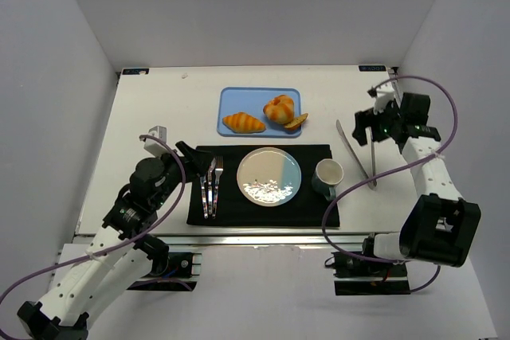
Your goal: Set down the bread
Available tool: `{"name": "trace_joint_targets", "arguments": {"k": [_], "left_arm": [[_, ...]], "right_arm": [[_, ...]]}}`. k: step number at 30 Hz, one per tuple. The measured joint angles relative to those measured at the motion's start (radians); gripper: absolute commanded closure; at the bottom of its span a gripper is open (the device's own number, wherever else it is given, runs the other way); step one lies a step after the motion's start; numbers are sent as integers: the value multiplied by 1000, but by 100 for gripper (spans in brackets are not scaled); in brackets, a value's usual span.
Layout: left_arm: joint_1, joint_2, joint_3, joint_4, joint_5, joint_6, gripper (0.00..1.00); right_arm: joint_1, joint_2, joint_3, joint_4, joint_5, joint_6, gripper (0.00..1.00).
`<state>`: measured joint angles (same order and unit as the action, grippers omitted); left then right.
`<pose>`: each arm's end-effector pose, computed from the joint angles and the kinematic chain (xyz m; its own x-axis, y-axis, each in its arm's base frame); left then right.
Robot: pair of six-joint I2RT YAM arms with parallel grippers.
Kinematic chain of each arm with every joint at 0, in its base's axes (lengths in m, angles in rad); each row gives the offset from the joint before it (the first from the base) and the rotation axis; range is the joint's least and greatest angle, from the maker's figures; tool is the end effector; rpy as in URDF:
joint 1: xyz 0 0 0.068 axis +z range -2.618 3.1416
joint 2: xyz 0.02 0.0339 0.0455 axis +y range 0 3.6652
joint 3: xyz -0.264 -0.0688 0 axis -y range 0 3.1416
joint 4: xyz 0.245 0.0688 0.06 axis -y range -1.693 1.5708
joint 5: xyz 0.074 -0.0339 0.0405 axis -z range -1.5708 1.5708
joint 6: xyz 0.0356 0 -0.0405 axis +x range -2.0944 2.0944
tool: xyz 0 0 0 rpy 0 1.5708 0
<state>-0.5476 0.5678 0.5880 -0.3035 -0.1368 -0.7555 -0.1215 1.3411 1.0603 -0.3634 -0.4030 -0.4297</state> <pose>0.1272 -0.0719 0.2899 -0.4507 -0.5207 -0.7250 0.1304 0.7651 -0.6306 0.2968 -0.0222 0.2962 -0.4587 -0.3301 -0.8250 -0.4300 0.8950 -0.1190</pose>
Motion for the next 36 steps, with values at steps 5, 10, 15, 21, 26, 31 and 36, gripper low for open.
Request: {"name": "trace_joint_targets", "arguments": {"k": [5, 10, 15, 21, 26, 31, 36], "left_arm": [[0, 22, 0, 32, 19, 5, 29], [0, 49, -1, 55, 31, 11, 29], [0, 53, -8, 66, 34, 12, 29], [0, 49, -8, 70, 34, 11, 29], [0, 49, -8, 69, 33, 11, 29], [0, 49, -8, 68, 33, 11, 29], [0, 44, -8, 68, 33, 11, 29]], "right_arm": [[-111, 11, -129, -57, 80, -69, 11], [-118, 103, -165, -80, 135, -106, 11], [-113, 195, -176, -68, 146, -109, 11], [-92, 274, -171, -7, 160, -112, 11], [-42, 293, -177, 76, 189, -95, 27], [-25, 296, -187, 121, 183, -74, 67], [-25, 294, -187, 125, 177, -69, 100]]}}
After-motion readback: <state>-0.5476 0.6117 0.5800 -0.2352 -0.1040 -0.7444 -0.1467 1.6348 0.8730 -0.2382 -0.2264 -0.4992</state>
